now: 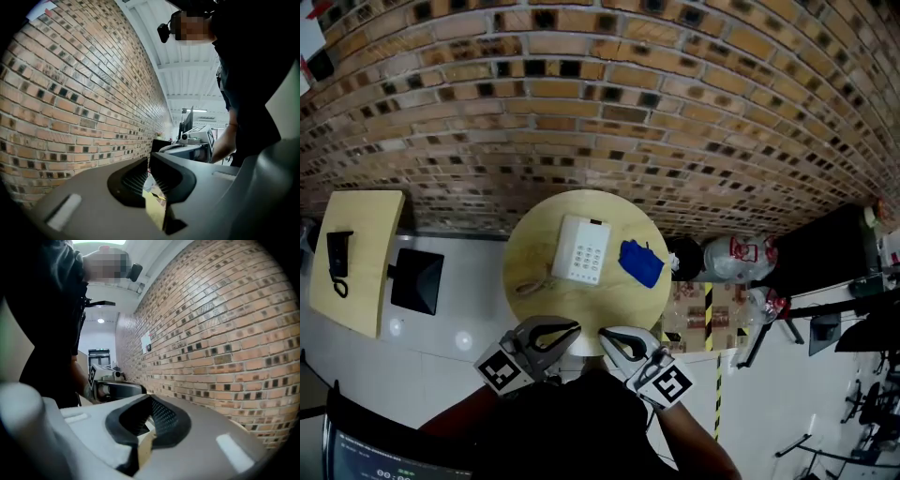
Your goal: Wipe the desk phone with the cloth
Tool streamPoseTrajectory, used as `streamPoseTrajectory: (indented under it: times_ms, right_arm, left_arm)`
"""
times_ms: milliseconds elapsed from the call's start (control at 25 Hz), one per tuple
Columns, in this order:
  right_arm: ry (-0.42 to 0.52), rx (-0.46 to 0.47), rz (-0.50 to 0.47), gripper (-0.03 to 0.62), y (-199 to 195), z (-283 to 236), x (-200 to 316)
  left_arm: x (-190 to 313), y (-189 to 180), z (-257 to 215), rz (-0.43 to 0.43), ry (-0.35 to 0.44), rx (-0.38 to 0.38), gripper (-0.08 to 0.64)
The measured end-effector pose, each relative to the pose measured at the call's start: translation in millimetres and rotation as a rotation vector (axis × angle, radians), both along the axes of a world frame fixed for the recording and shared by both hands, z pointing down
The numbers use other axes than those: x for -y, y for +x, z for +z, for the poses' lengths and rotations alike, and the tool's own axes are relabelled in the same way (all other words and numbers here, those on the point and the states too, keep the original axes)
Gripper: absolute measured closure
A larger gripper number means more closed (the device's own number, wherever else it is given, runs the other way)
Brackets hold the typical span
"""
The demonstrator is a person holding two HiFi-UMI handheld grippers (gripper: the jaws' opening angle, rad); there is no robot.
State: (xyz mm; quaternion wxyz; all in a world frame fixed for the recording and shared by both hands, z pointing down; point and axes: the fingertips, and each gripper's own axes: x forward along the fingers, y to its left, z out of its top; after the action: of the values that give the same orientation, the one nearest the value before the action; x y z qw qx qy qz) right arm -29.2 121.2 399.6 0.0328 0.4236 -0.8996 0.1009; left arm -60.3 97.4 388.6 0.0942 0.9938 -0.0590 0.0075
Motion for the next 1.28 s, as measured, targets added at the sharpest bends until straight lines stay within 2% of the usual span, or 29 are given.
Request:
streamPoseTrajectory:
  times_ms: [200, 480, 760, 1280]
  right_arm:
    - [0.008, 0.016, 0.017, 0.591, -25.4, -8.2, -20.6]
    - [0.060, 0.029, 0.058, 0.591, -36.6, -19.4, -30.1]
    - [0.059, 0.028, 0.085, 0.592, -37.8, -23.7, -30.5]
    - [0.052, 0.026, 0.069, 0.592, -45.6, -26.1, -30.9]
  left_arm:
    - [-14.6, -16.5, -5.4, 0.022, 0.010, -0.001, 0.560]
    - [-30.8, -28.2, -12.6, 0.053, 0.029, -0.018, 0.560]
    - [-35.5, -31.2, -15.9, 0.068, 0.031, -0.030, 0.560]
    - [-36.3, -29.5, -18.5, 0.085, 0.037, -0.030, 0.560]
